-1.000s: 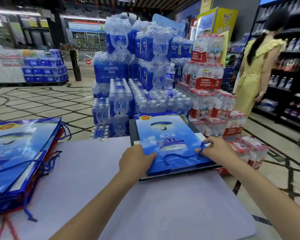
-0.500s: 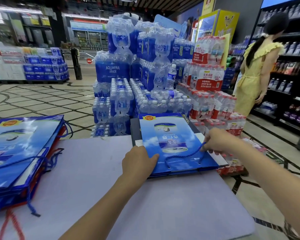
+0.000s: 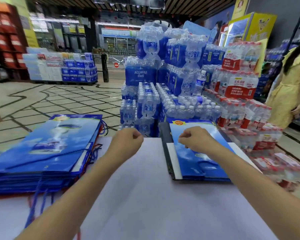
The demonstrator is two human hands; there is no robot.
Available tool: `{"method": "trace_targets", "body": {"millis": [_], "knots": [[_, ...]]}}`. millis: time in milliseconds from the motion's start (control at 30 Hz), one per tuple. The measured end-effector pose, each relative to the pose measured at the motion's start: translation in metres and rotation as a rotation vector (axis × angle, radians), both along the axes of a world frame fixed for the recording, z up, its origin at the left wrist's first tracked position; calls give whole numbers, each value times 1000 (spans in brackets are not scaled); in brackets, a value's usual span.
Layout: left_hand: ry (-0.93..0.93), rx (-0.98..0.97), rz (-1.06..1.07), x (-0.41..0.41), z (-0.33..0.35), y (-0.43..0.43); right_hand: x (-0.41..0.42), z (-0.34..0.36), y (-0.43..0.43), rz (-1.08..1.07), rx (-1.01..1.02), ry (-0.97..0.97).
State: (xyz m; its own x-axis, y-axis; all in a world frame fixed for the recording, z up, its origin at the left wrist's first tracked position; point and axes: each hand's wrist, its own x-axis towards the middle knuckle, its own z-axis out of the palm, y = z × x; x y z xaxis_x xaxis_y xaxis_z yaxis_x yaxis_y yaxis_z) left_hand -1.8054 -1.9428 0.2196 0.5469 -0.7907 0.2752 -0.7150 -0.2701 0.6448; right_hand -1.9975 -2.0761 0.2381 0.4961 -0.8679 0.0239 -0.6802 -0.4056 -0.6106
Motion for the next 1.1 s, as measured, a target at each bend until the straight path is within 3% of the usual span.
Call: {"method": "trace_targets", "body": {"millis": [167,367,467,567,667,733,867,933,1100], "knots": [[-38,-14,259,92,26,69,104,-9,70,186,-6,-121],[-203,222,570,165,17,154,204,-20,163,295,-16,-206],[-264,418,750,186,3,186,227,-32,188,298,-43,-134],[-200,472,770,199,-17,204,230,-36,199,261,-128,-9],[-139,368,752,201,-23,206,232,-36,198,250,-117,30],[-181,277,763,199,-19,205,235,-34,193,237,25,-12],[-85,-6,733,194,-3,201,227,-13,178,112,549,-382],[26,-156,731,189,6,197,214,1,171,85,689,-513],[171,-353,614,155,23,168,179,25,142,42,673,-635]]}}
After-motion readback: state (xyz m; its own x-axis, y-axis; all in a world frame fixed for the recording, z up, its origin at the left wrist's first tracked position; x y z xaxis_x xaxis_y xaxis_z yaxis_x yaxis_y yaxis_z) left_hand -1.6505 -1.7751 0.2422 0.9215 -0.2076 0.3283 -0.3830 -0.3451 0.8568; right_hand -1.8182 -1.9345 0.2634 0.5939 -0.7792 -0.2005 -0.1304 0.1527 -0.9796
